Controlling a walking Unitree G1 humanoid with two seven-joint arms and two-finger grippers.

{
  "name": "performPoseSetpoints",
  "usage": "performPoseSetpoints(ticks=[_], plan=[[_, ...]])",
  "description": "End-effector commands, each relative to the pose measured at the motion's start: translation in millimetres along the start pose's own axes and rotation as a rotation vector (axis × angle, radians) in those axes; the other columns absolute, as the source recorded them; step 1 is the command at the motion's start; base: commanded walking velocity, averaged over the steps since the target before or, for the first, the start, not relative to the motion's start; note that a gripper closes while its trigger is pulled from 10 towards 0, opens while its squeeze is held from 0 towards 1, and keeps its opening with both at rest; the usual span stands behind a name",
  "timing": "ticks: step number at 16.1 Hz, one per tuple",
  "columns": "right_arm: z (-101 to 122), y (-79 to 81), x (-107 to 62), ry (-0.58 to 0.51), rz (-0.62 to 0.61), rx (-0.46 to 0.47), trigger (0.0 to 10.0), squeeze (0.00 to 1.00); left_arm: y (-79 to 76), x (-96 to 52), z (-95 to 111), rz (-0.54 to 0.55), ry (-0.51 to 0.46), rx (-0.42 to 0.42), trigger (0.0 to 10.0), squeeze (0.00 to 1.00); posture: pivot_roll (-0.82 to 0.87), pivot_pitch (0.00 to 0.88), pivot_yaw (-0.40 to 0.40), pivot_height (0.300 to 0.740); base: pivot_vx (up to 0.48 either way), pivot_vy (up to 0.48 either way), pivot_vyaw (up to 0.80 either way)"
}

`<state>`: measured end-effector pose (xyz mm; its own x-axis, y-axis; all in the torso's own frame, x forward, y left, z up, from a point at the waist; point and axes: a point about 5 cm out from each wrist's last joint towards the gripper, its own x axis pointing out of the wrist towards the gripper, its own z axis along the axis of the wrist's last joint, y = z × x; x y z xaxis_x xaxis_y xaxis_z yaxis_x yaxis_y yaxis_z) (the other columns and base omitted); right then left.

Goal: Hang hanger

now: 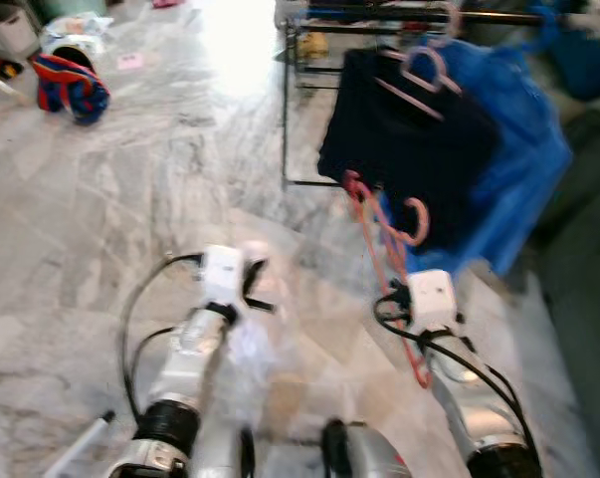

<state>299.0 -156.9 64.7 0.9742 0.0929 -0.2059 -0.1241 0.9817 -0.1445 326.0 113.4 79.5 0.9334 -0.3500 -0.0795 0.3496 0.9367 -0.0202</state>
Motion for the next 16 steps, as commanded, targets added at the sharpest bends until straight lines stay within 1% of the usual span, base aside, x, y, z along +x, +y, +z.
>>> performPoseSetpoints(ticks=[1,3,4,6,8,10,11,13,15,16], plan=[[-1,7.5,-0.2,-0.004,0.032,0.021,10.0,0.0,9.7,-4.6,0,0.027,-0.005,0.008,10.0,0.0,0.0,0.21,-0.047,0.74,-0.398,0.0,0.0],[0,8.6,-0.2,-0.014,0.046,0.021,10.0,0.0,8.9,-7.1,-4,0.028,0.0,0.007,10.0,0.0,0.0,0.214,-0.056,0.74,-0.398,0.0,0.0],[2,8.3,-0.5,-0.026,0.048,0.039,10.0,0.0,8.1,-8.2,-4,0.025,-0.006,-0.001,10.0,0.0,0.0,0.214,-0.057,0.74,-0.307,0.0,0.0],[0,8.2,-1.2,-0.021,0.052,0.039,10.0,0.0,6.7,-8.3,-5,0.024,0.001,-0.017,10.0,0.0,0.0,0.208,-0.052,0.74,0.0,0.0,0.0],[-5,9.5,-0.3,-0.005,0.049,0.051,10.0,0.0,4.5,-7.0,-8,0.003,0.017,-0.055,10.0,0.0,0.0,0.197,-0.046,0.74,0.0,0.0,0.0],[-1,13.5,1.9,-0.007,0.051,0.073,10.0,0.0,2.2,-3.8,-4,-0.016,0.011,-0.089,10.0,0.0,-0.01,0.171,-0.058,0.74,0.0,0.0,0.0],[2,15.6,2.8,-0.017,0.066,0.063,10.0,0.0,0.4,-1.8,-2,-0.016,0.008,-0.081,10.0,0.0,-0.01,0.171,-0.058,0.74,0.0,0.0,0.0],[1,16.9,5.3,-0.009,0.073,0.048,10.0,0.0,-1.9,0.6,-1,-0.028,0.006,-0.079,10.0,0.0,-0.01,0.179,-0.046,0.74,0.0,0.369,0.0],[7,21.9,7.7,-0.03,0.074,0.049,10.0,0.0,-1.8,-0.4,2,-0.071,-0.006,-0.056,10.0,0.0,-0.01,0.184,-0.047,0.74,0.0,0.448,-0.73],[10,26.6,9.2,-0.041,0.077,0.049,10.0,0.0,2.6,-1.0,-1,-0.064,0.01,-0.042,10.0,0.0,-0.01,0.178,-0.044,0.74,0.0,0.472,-0.8]])
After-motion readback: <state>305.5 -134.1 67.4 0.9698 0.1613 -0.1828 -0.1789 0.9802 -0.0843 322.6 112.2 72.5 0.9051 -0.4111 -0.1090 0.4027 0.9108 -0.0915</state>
